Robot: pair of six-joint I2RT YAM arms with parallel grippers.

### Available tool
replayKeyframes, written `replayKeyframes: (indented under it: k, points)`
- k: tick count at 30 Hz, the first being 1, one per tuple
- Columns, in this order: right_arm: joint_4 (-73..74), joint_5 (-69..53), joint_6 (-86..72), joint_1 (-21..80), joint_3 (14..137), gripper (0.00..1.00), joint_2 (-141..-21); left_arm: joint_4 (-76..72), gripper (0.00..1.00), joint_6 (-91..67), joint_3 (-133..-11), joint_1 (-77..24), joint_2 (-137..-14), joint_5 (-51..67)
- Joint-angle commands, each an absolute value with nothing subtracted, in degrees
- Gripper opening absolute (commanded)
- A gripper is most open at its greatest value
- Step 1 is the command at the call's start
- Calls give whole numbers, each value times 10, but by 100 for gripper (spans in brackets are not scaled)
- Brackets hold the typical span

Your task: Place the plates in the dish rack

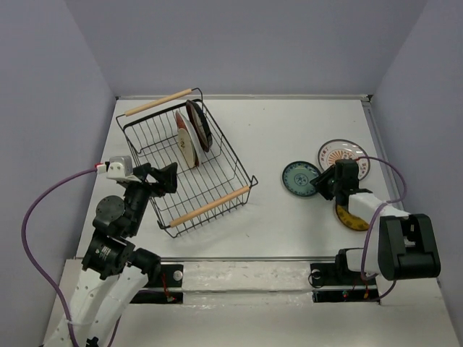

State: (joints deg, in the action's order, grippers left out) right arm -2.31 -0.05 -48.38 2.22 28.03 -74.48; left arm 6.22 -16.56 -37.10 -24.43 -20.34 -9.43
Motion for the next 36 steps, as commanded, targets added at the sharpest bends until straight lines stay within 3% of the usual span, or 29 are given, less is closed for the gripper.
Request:
replayKeyframes:
  k: [1, 6, 16, 20, 21, 24, 28, 30, 36]
  points:
    - [-61, 4, -470, 18, 265, 42, -692, 31, 99, -156, -370, -247, -201, -81]
    - [-2, 83, -468, 18, 255, 45, -616, 32, 99, -156, -371, -246, -200, -82]
    - [-19, 26, -483, 18, 273, 46, -726, 26, 99, -156, -369, -247, -202, -57]
    - [-56, 3, -484, 18, 275, 23, -751, 14, 99, -156, -367, -247, -201, -23]
    - [-68, -15, -483, 18, 273, 9, -751, 11, 99, -156, -367, -247, -200, -12]
    - [-73, -12, -481, 18, 257, 7, -702, 4, 99, -157, -364, -247, -204, 41]
    - [-47, -3, -461, 23, 239, 7, -530, -29, 99, -162, -360, -247, -214, 125]
    - [8, -4, -450, 23, 276, 7, -442, -41, 99, -167, -359, -246, -225, 165]
    - [64, -86, -444, 28, 382, 7, -359, -64, 99, -181, -358, -238, -264, 254]
